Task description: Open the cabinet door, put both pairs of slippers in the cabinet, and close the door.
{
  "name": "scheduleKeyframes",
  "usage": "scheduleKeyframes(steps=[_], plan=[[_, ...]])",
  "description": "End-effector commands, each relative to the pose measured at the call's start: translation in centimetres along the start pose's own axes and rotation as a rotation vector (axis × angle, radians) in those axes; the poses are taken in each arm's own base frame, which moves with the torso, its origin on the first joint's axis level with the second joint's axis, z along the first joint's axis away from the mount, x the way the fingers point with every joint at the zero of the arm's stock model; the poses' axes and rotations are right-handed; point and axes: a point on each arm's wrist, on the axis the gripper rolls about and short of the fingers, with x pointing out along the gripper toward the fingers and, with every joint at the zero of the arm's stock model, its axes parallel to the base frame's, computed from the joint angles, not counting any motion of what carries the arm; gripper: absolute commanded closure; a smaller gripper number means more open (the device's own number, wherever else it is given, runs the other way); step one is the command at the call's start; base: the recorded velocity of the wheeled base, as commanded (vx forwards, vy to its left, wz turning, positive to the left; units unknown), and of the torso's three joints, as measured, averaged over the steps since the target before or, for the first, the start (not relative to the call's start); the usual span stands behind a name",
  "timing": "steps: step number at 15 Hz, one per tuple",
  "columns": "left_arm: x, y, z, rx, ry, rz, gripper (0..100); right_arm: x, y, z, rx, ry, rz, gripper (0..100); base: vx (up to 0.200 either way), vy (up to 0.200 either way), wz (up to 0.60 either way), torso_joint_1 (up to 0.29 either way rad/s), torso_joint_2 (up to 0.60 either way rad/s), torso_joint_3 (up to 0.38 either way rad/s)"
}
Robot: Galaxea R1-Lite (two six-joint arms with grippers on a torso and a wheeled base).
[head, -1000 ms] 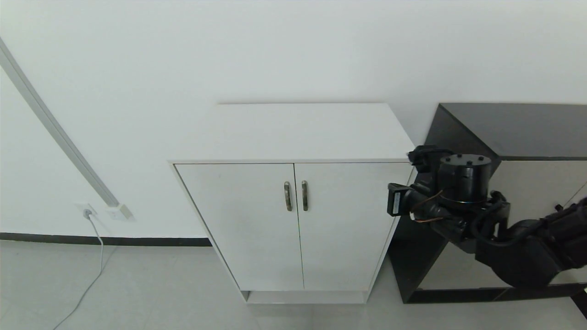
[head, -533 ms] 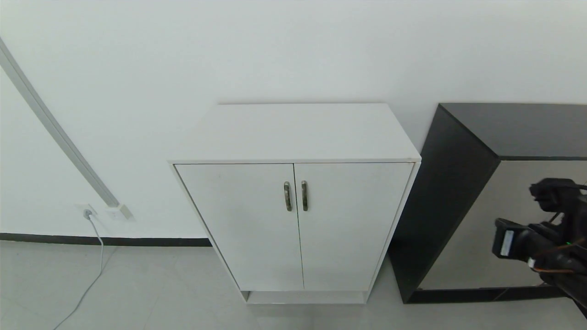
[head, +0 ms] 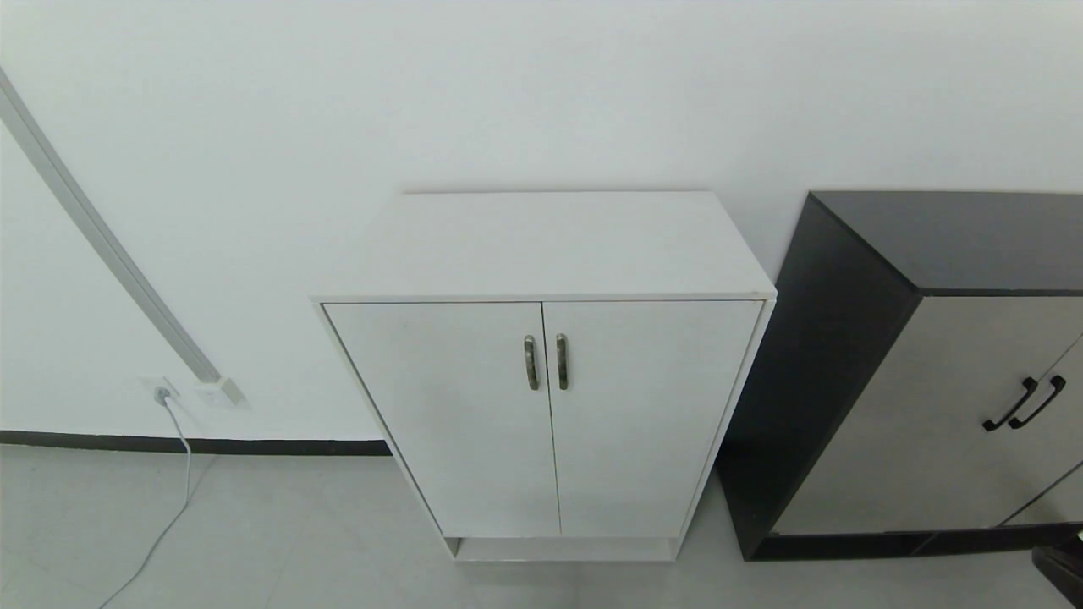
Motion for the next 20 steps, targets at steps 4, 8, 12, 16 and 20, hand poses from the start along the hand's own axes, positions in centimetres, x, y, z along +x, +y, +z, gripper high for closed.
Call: scheduleKeyframes(steps=[4,8,12,16,20], plan=[[0.0,0.0,0.0,0.0,0.001,0.0,100,-5.1,-1.2,-4.0,0.002,-0.037,0.203,100,0.0,0.0,0.0,0.0,0.0,0.0],[0.0,0.0,0.0,0.0,0.002,0.0,100,-5.8,-1.4,-5.1,-0.002,-0.025,0.249,100,0.0,0.0,0.0,0.0,0.0,0.0],[0.0,0.0,0.0,0.0,0.001,0.0,100,-6.3,-1.6,-5.2,0.006,-0.091,0.258,100,0.0,0.0,0.0,0.0,0.0,0.0],[0.0,0.0,0.0,0.0,0.002,0.0,100,-6.3,-1.5,-5.8,-0.028,-0.123,0.3,100,0.0,0.0,0.0,0.0,0.0,0.0],[0.0,0.0,0.0,0.0,0.001,0.0,100,-6.9,-1.3,-6.1,0.019,-0.204,0.004,100,0.0,0.0,0.0,0.0,0.0,0.0]])
